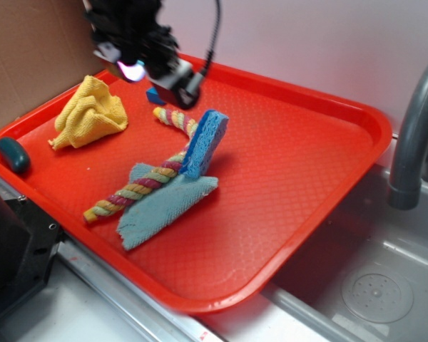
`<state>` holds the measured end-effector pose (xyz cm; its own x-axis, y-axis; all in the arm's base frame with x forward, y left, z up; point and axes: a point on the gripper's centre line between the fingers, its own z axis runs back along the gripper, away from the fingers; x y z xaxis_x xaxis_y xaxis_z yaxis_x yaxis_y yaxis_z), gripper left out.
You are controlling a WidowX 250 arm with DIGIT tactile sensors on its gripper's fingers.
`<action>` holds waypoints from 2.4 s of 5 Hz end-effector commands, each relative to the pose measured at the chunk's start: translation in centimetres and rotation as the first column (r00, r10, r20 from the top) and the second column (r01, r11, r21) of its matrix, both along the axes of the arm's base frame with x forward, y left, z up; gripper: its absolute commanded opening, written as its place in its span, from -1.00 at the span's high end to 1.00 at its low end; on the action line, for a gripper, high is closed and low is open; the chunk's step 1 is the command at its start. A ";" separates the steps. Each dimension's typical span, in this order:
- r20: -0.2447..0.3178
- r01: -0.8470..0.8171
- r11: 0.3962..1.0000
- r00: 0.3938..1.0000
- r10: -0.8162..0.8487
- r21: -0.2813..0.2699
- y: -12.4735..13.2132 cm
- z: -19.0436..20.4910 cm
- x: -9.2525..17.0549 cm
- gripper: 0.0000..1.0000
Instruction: Grab the blue sponge.
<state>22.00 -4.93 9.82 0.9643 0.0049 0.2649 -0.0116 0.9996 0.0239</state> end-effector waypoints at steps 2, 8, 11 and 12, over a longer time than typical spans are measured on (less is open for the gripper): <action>-0.108 0.050 0.999 0.993 -0.051 -0.014 -1.4 -5.8 2.8 -0.34; -0.030 0.147 0.988 0.989 -0.146 0.043 -2.0 7.2 3.8 1.00; -0.152 0.464 0.885 0.872 -0.465 -0.046 -1.8 0.3 3.8 -1.00; -0.164 0.466 0.884 0.869 -0.467 -0.047 -2.0 -1.0 3.3 -1.00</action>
<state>24.78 -6.61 7.98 0.8890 -0.4519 0.0744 0.4550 0.8900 -0.0303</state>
